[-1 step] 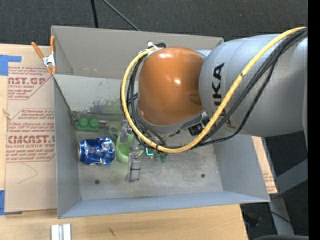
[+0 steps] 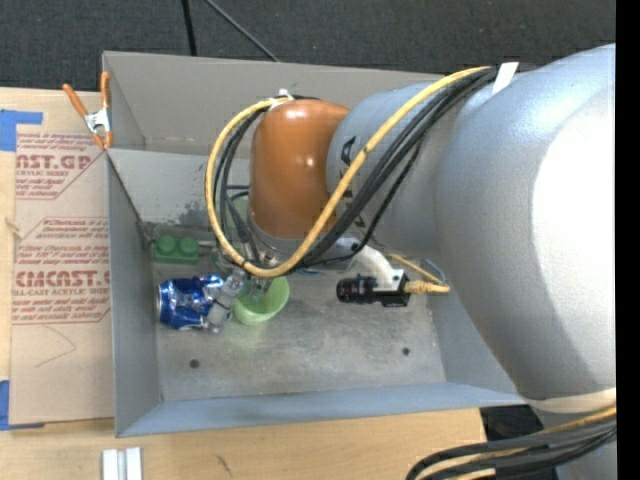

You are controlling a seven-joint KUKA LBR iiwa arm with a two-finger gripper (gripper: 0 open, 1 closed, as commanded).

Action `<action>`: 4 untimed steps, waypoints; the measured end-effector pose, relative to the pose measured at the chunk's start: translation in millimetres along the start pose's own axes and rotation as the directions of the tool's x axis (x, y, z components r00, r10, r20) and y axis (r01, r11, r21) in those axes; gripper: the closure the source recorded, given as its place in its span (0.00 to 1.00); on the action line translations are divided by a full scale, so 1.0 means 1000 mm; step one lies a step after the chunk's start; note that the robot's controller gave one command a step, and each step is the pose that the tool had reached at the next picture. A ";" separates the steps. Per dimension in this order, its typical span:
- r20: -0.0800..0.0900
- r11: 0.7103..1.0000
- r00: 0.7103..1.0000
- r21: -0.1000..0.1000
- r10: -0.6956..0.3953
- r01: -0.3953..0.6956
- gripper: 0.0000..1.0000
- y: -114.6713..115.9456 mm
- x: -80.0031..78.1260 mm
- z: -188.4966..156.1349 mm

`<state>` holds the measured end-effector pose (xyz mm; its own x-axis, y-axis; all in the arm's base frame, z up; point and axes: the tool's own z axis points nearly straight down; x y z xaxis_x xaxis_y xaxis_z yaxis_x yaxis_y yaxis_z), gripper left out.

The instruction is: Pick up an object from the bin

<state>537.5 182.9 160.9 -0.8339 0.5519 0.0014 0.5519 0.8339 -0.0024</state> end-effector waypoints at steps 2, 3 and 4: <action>0.006 0.999 0.999 -0.009 0.040 -0.040 1.00 0.012 -0.030 0.078; 0.005 0.999 0.999 -0.009 0.043 -0.043 1.00 0.003 0.001 -0.038; 0.007 0.998 0.998 -0.009 0.061 -0.061 1.00 -0.031 0.000 -0.134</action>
Offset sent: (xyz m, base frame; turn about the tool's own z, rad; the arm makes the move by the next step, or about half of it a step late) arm 0.0293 -0.0081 -0.0814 0.0410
